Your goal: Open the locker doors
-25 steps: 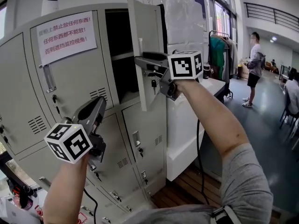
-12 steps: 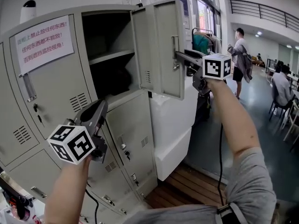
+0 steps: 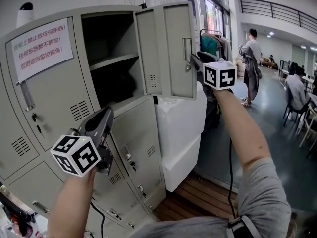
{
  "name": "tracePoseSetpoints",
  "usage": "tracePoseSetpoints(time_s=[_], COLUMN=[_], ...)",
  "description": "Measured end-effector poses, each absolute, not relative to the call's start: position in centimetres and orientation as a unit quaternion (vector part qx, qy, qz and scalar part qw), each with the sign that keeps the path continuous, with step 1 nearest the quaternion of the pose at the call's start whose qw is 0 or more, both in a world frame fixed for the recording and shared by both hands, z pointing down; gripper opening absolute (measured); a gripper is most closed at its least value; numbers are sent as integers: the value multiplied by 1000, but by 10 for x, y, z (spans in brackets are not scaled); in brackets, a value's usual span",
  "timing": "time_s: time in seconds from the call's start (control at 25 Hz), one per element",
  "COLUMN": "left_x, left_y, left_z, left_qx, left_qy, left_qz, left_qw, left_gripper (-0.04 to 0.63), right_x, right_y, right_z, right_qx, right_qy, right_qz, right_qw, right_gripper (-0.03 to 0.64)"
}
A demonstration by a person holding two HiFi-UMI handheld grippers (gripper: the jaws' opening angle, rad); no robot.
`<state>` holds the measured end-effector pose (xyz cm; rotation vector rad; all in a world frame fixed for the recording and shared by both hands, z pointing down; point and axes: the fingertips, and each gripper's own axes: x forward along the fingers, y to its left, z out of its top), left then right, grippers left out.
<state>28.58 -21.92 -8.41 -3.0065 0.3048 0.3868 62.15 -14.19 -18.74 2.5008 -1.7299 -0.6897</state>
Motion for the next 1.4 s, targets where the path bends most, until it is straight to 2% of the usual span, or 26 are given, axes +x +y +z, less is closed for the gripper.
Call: tracePoseSetpoints(time_s=[0.12,0.28,0.44,0.68,0.92,1.2,1.32,1.4], left_x=[282,277,276,274,263,189,134,82], left_y=[-222,-226,-227,-231,-229,-230,-235,-225], left_z=[-81,-74,-60,-48,-26,74,145,205], left_qx=[-986,-985,-987,-986,-981,-955,-928,-898], left_qy=[102,105,90,99,150,281,366,436], left_qz=[127,129,129,132,125,93,65,45], left_qw=[46,37,33,11,22,22,16,-17], left_gripper=[5,5,2,3,5,5,5,5], right_x=[583,508,459,436,426,337,278,230], right_y=[-121,-131,-150,-151,-154,-194,-211,-215], right_z=[-180,-120,-61,-35,-12,95,170,233], right_qx=[797,706,662,640,598,454,378,324], right_qy=[-540,-685,-739,-760,-797,-890,-926,-945], right_qz=[-269,-175,-123,-108,-80,-48,-16,24], right_qw=[25,-35,-28,-35,-36,1,20,38], right_gripper=[112,100,97,97,97,97,97,97])
